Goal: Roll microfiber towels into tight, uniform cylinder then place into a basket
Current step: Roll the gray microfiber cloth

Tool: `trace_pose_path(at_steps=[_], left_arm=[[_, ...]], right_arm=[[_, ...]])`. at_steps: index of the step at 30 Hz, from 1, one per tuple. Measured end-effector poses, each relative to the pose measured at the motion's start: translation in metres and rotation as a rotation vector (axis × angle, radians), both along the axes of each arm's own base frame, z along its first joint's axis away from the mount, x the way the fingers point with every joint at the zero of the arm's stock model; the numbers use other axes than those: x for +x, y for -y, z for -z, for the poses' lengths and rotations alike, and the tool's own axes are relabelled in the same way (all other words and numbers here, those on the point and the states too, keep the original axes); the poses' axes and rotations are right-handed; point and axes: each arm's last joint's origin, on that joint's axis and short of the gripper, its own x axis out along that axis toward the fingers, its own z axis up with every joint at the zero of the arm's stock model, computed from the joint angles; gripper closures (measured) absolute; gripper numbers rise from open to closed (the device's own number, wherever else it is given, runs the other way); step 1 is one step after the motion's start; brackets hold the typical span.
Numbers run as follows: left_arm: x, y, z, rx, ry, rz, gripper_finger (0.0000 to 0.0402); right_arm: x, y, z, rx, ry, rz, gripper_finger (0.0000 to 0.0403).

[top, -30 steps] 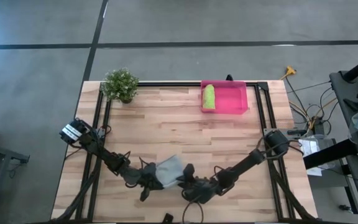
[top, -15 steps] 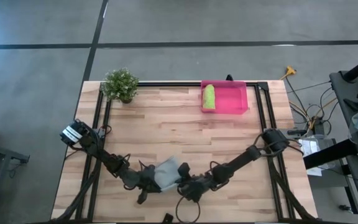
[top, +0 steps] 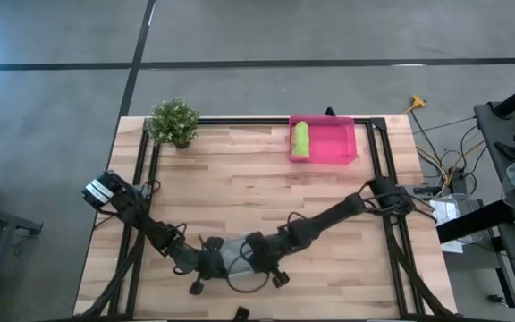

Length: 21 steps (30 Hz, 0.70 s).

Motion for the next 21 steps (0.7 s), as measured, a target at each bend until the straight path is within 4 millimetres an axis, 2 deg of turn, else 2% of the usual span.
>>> trace_pose_path(at_steps=[5,12,17,21], left_arm=[[-0.005,0.003,0.002,0.083,-0.004,0.067,0.032],[-0.011,0.003,-0.001,0.128,-0.005,0.085,0.0253],[-0.022,0.013,-0.026,0.207,0.151,0.141,0.0246],[-0.037,0.025,-0.043,0.417,0.312,0.11,0.025]], right_arm=[[0.001,0.015,0.005,0.103,-0.096,0.123,0.0394],[0.004,0.023,0.007,0.296,-0.145,0.147,0.0394],[0.006,0.03,0.007,0.375,-0.212,0.248,0.0394],[0.006,0.039,0.01,0.412,-0.257,0.326,0.0394]])
